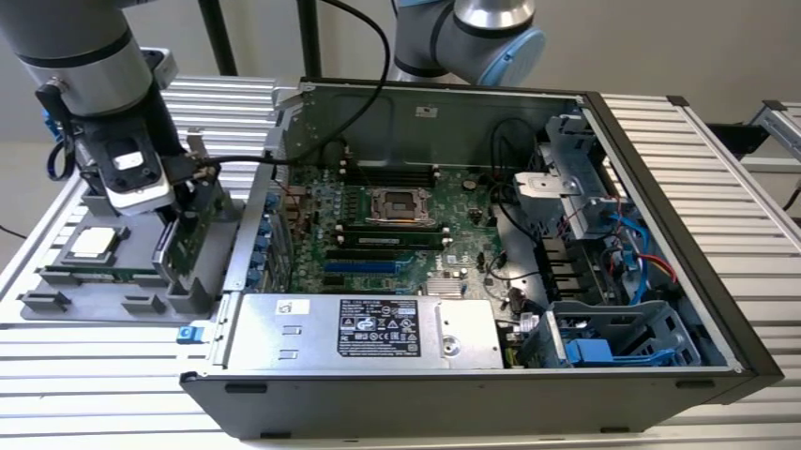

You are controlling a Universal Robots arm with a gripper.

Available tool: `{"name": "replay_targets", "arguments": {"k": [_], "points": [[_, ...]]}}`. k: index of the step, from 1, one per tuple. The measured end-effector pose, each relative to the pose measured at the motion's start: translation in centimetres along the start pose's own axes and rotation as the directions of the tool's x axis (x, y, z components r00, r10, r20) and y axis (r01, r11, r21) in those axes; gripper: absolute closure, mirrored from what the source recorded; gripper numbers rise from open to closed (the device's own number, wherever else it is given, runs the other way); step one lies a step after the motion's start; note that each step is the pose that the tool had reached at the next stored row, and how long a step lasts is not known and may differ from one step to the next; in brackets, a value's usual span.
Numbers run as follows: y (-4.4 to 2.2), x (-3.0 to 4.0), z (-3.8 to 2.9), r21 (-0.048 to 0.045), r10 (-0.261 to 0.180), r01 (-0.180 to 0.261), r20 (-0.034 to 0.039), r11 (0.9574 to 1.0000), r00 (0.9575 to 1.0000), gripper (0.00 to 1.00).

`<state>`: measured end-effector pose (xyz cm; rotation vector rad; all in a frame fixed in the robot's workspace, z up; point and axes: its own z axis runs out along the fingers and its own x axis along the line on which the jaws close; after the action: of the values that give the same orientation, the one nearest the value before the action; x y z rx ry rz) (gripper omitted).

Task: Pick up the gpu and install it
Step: 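Pick up the gpu and move the gpu toward the slot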

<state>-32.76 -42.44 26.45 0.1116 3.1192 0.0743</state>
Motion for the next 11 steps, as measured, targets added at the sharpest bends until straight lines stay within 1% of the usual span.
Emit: {"name": "replay_targets", "arguments": {"k": [7,11], "points": [[0.01,0.0,-0.19,0.0,0.0,0.0,0.0001,1.0,1.0,1.0],[0.02,-0.01,-0.42,0.0,0.0,0.0,0.0,1.0,1.0,1.0]]}}
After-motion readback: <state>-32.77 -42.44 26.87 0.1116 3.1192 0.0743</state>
